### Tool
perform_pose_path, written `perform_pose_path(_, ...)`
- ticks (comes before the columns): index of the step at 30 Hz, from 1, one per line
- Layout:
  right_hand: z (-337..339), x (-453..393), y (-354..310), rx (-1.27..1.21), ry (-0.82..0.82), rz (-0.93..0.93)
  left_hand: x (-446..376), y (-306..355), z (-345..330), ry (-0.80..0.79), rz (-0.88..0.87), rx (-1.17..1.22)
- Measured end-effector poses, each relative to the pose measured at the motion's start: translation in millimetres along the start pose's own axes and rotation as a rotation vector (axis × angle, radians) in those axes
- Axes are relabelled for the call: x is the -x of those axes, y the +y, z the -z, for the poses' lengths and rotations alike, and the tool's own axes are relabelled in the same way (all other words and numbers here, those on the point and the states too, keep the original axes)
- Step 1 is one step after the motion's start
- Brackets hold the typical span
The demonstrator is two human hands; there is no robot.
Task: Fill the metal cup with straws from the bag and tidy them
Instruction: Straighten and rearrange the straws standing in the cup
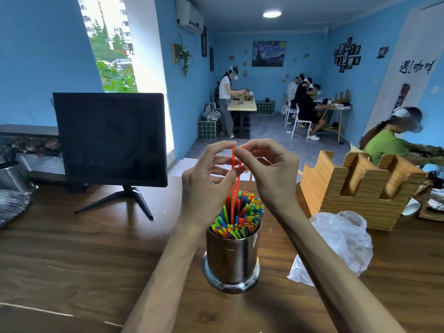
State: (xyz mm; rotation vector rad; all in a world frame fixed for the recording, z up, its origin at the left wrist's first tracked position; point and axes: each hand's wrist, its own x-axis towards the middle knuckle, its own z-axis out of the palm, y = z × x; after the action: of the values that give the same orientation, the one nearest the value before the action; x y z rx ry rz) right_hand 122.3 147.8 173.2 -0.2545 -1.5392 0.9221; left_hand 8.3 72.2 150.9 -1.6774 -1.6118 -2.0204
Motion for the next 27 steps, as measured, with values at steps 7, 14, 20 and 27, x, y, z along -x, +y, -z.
perform_pose_path(7, 5.9, 2.5, 0.7, 0.070, -0.047, 0.039, -6.3, 8.2, -4.4, 0.104, -0.042, 0.169)
perform_pose_path(14, 37.7, 4.5, 33.1, 0.142, -0.486, -0.314, -20.5, 2.7, 20.8, 0.573, 0.150, 0.584)
perform_pose_path(20, 53.3, -11.5, 37.6, -0.060, -0.232, -0.493, -8.3, -23.2, 35.2, 0.461, 0.412, 0.701)
perform_pose_path(27, 38.5, -13.6, 36.4, -0.228, -0.177, -0.610, 5.2, -28.8, 28.6, 0.455, 0.477, 0.771)
